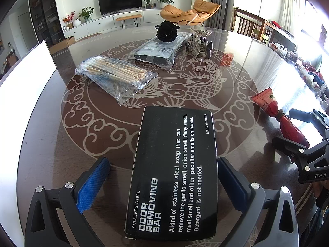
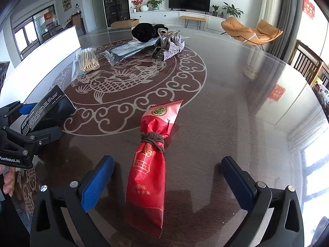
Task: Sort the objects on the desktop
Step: 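Lift the box with the left tool while the right tool lifts the red packet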
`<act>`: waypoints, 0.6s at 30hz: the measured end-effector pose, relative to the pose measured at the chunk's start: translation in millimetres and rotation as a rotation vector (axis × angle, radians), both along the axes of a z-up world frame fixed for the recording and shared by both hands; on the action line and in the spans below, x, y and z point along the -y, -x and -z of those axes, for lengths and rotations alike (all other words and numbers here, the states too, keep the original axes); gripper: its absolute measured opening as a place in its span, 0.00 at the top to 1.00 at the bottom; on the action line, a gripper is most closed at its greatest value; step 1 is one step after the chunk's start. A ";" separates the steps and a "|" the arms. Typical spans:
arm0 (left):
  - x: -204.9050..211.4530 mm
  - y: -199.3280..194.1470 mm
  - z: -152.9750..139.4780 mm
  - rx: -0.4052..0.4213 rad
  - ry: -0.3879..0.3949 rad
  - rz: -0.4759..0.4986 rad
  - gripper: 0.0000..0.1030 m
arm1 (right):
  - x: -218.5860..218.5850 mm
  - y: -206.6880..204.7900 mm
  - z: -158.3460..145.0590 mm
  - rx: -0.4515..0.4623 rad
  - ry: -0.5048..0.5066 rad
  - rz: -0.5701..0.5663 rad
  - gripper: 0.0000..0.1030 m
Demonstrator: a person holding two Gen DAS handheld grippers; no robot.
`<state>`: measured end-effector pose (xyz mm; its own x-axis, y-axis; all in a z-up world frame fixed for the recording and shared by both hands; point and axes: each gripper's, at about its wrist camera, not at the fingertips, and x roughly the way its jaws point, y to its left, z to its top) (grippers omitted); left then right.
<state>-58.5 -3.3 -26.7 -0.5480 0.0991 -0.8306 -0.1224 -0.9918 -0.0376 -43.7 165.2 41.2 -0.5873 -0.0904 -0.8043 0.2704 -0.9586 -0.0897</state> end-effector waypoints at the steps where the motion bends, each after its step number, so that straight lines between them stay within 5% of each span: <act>1: 0.0 -0.1 0.0 0.000 0.001 0.000 0.00 | 0.1 0.1 0.2 0.000 0.000 0.001 0.00; 18: 1.4 0.0 -0.3 0.024 0.004 0.015 0.00 | 0.1 -0.4 0.2 -0.002 0.001 0.009 0.00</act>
<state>-58.6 -4.7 -26.4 -0.5265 0.1037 -0.8438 -0.1366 -0.9900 -0.0365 -43.4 165.2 41.1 -0.5895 -0.0859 -0.8032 0.2612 -0.9612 -0.0889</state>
